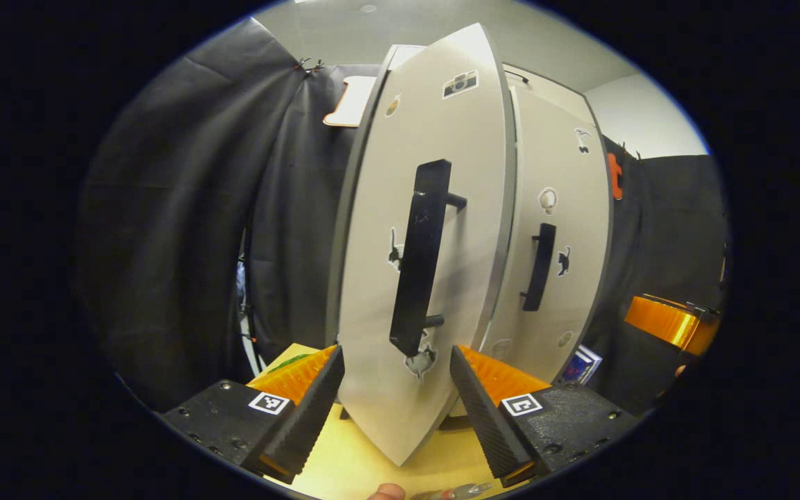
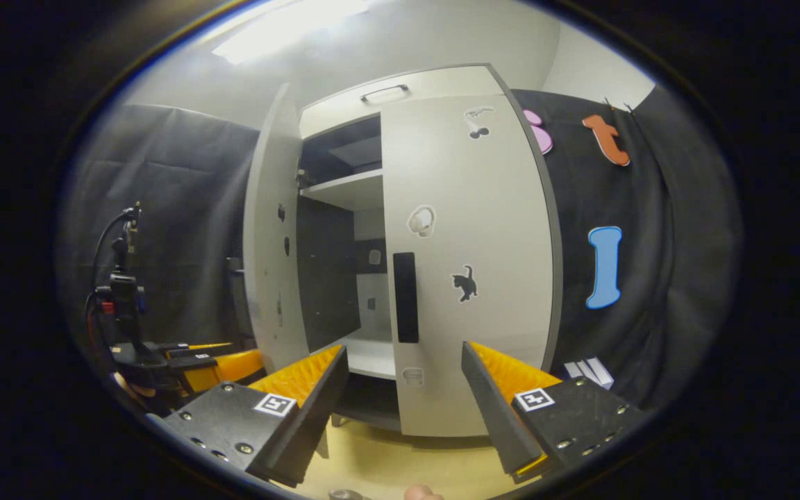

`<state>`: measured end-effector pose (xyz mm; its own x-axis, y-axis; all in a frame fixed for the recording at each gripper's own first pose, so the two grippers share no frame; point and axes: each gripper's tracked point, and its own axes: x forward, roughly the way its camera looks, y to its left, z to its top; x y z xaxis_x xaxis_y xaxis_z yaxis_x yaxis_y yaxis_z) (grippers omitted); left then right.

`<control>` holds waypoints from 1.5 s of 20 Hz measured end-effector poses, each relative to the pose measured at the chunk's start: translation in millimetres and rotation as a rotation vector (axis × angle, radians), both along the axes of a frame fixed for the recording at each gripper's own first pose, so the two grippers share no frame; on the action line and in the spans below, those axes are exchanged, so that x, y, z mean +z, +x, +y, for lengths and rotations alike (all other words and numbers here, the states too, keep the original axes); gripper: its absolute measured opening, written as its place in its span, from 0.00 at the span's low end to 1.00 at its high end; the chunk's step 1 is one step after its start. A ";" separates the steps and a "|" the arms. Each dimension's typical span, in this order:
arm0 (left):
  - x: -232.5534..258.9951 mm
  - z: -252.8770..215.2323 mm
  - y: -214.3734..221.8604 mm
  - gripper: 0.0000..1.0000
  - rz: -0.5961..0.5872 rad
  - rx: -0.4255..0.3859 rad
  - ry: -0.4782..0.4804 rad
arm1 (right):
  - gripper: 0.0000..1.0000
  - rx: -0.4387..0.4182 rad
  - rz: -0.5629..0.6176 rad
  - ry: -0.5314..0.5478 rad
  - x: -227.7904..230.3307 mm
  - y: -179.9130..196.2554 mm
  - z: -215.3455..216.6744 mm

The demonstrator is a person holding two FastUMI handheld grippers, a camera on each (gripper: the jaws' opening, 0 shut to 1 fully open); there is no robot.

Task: Grasp the bottle in the cabinet with the left hand and place it on the coaster, then close the right door with the right hand and the left door with the left hand.

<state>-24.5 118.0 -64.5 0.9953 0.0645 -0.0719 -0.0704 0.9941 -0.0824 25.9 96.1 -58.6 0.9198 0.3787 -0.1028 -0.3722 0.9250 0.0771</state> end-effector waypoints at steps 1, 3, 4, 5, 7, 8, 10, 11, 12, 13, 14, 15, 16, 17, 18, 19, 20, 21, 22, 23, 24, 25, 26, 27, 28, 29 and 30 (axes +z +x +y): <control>3.2 -5.8 3.2 0.95 -0.001 -0.004 0.006 | 0.99 -0.016 -0.009 -0.001 4.2 -0.1 -3.8; 9.6 -15.5 1.4 0.95 -0.006 0.012 0.034 | 0.99 -0.063 -0.037 -0.007 13.7 0.5 -14.5; 15.8 -19.0 0.5 0.96 -0.013 0.022 0.049 | 0.99 -0.093 -0.051 -0.009 18.4 2.3 -21.2; 22.3 -22.4 -1.0 0.96 -0.024 0.025 0.066 | 0.99 -0.117 -0.064 -0.008 22.1 4.3 -27.3; 40.0 -27.9 -1.6 0.92 -0.050 0.037 0.101 | 0.99 -0.156 -0.088 -0.003 31.0 6.3 -35.4; 47.6 -30.1 -3.2 0.96 -0.059 0.042 0.114 | 0.99 -0.168 -0.102 0.001 36.3 6.2 -38.1; 64.4 -34.2 -4.4 0.92 -0.084 0.049 0.118 | 0.94 -0.190 -0.130 0.008 50.0 1.9 -45.4; 70.6 -35.6 -5.0 0.96 -0.095 0.052 0.110 | 0.99 -0.199 -0.141 0.010 54.3 1.9 -48.1; 76.0 -37.9 -6.0 0.92 -0.109 0.051 0.098 | 0.99 -0.208 -0.151 0.011 58.3 1.5 -51.0; 81.0 -40.5 -6.7 0.92 -0.120 0.045 0.085 | 0.99 -0.215 -0.160 0.011 61.4 1.4 -53.0; 84.2 -42.5 -6.7 0.96 -0.126 0.038 0.073 | 0.98 -0.223 -0.168 0.007 63.8 0.9 -55.4; 85.5 -44.2 -7.3 0.96 -0.130 0.033 0.064 | 0.99 -0.227 -0.175 0.003 64.9 1.9 -56.4; 87.0 -45.4 -6.8 0.96 -0.133 0.029 0.059 | 0.94 -0.228 -0.178 -0.002 65.9 2.0 -57.2; 87.3 -46.5 -8.1 0.92 -0.134 0.028 0.056 | 0.94 -0.229 -0.177 -0.005 64.7 1.9 -58.1; 87.6 -48.1 -8.4 0.96 -0.137 0.024 0.054 | 0.98 -0.231 -0.177 -0.007 64.8 2.0 -59.1; 87.1 -48.1 -7.6 0.96 -0.134 0.025 0.055 | 0.98 -0.234 -0.176 -0.008 64.8 2.6 -60.0; 87.2 -48.2 -7.9 0.92 -0.135 0.027 0.053 | 0.98 -0.236 -0.174 -0.008 65.0 3.3 -61.0; 87.4 -49.3 -7.7 0.92 -0.136 0.024 0.051 | 0.98 -0.237 -0.173 -0.007 64.0 3.2 -61.4; 87.2 -50.9 -6.6 0.92 -0.138 0.019 0.049 | 0.94 -0.238 -0.175 -0.006 65.1 3.2 -62.3; 86.5 -51.3 -4.4 0.96 -0.139 0.019 0.050 | 0.98 -0.239 -0.179 -0.005 65.6 3.5 -63.4; 85.7 -51.5 -3.3 0.96 -0.136 0.019 0.054 | 0.98 -0.240 -0.181 -0.006 66.2 3.4 -63.8; 84.9 -52.6 -1.5 0.96 -0.134 0.020 0.059 | 0.98 -0.241 -0.181 -0.007 66.0 4.4 -64.5; 84.2 -53.2 -0.1 0.96 -0.132 0.020 0.063 | 0.99 -0.243 -0.183 -0.007 66.2 5.0 -65.9; 83.1 -54.4 1.5 0.96 -0.130 0.021 0.065 | 0.99 -0.245 -0.182 -0.008 65.8 5.3 -66.7; 83.1 -54.9 1.9 0.96 -0.132 0.021 0.067 | 0.98 -0.244 -0.181 -0.008 65.5 6.1 -66.9; 83.2 -55.3 1.7 0.96 -0.133 0.021 0.067 | 0.98 -0.244 -0.181 -0.009 65.4 6.3 -67.8; 83.7 -55.4 1.2 0.96 -0.135 0.021 0.068 | 0.99 -0.244 -0.182 -0.011 65.6 7.0 -68.6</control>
<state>-23.4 62.6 19.2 0.9941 0.0856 0.0673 -0.0841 0.9961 -0.0252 32.9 27.5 7.0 0.9872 0.1438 0.0695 -0.1454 0.9892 0.0186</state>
